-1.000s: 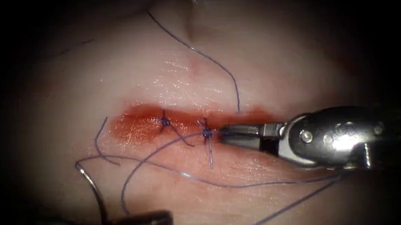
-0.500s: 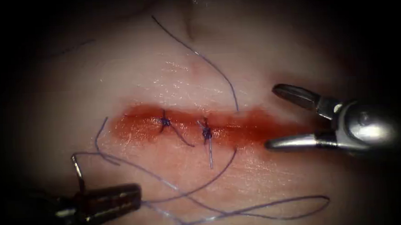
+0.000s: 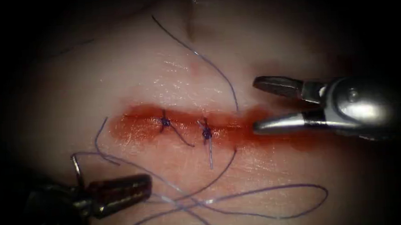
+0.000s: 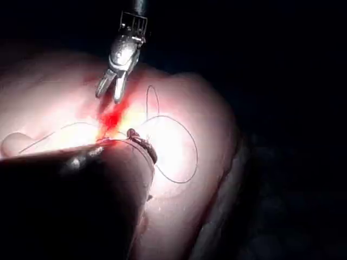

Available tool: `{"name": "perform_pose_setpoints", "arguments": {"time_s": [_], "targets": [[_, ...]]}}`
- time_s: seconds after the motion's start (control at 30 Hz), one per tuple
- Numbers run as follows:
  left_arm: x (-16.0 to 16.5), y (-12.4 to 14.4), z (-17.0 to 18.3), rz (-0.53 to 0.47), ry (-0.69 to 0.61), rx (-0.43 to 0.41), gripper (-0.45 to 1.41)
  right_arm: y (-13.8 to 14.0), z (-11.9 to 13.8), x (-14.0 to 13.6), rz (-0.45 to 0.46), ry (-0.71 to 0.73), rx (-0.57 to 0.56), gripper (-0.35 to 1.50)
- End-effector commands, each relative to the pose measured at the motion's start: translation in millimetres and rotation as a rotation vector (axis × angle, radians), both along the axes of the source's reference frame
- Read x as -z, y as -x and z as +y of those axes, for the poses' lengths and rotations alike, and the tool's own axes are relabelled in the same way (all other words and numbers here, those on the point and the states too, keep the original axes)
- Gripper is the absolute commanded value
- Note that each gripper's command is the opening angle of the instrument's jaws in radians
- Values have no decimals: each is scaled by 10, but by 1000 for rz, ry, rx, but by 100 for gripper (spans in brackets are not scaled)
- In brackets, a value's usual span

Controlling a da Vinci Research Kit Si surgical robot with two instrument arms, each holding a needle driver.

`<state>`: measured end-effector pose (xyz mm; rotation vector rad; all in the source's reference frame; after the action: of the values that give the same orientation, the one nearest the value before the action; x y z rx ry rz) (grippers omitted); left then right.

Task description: Wound Closure

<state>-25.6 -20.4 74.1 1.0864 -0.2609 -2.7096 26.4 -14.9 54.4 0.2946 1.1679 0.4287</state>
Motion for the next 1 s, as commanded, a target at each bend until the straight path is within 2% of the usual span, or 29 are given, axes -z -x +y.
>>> {"name": "perform_pose_setpoints", "arguments": {"time_s": [0.03, 0.13, 0.37, 0.47, 0.57, 0.83, 1.0], "targets": [[-2, 8, -4, -14, -6, -4, -45, -19, -13, -9, 7, 5, 17, 7], [7, 24, 5, -68, -23, -4, -45, -33, -17, -18, 13, 14, 26, 7], [9, 42, 35, -149, -30, 3, -45, -41, -11, -21, 9, 14, 19, 7], [5, 44, 55, -199, -28, 16, -45, -46, -9, -26, 10, 18, 12, 5], [-12, 48, 85, -270, -71, 63, -45, -57, -7, -37, 15, 24, 9, 0], [-24, 53, 88, -364, -159, 83, -45, -88, 1, -57, 47, 40, 14, -1], [-23, 52, 86, -440, -210, 76, -45, -121, -5, -71, 75, 32, 18, -6]]}}
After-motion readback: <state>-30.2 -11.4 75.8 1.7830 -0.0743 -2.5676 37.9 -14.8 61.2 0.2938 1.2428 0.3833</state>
